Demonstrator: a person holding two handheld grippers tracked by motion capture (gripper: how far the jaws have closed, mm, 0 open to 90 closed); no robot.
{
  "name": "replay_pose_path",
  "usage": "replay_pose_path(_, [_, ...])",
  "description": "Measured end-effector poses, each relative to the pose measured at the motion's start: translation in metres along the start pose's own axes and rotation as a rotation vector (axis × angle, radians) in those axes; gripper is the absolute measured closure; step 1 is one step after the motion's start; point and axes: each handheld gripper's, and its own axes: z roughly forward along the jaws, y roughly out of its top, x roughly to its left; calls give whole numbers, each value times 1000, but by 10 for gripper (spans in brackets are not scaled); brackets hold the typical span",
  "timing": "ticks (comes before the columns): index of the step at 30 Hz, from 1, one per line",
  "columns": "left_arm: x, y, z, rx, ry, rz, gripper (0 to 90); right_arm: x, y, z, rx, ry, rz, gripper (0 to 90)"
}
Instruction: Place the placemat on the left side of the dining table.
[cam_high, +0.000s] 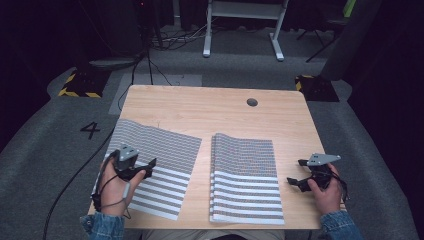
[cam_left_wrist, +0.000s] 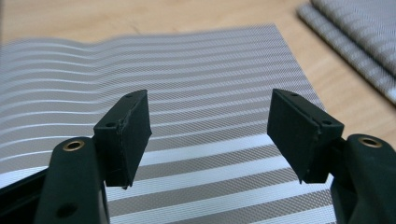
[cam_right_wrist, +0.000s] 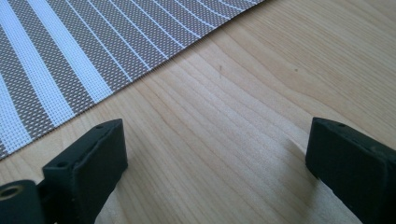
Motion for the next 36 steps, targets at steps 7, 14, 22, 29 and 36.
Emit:
replay_pose_path(7, [-19, -7, 36, 152, -40, 29, 290, 0, 0, 0, 2, 0, -1, 56])
replay_pose_path(14, [-31, -14, 51, 287, 48, 4, 258, 0, 0, 0, 1, 0, 0, 56])
replay_pose_path(22, [-31, -7, 54, 340, 43, -15, 260, 0, 0, 0, 1, 0, 0, 56])
replay_pose_path(29, [-29, -4, 56, 353, 29, -16, 269, 0, 0, 0, 2, 0, 0, 56])
replay_pose_path(36, [-26, -5, 55, 307, 49, -21, 367, 0, 0, 0, 2, 0, 0, 56])
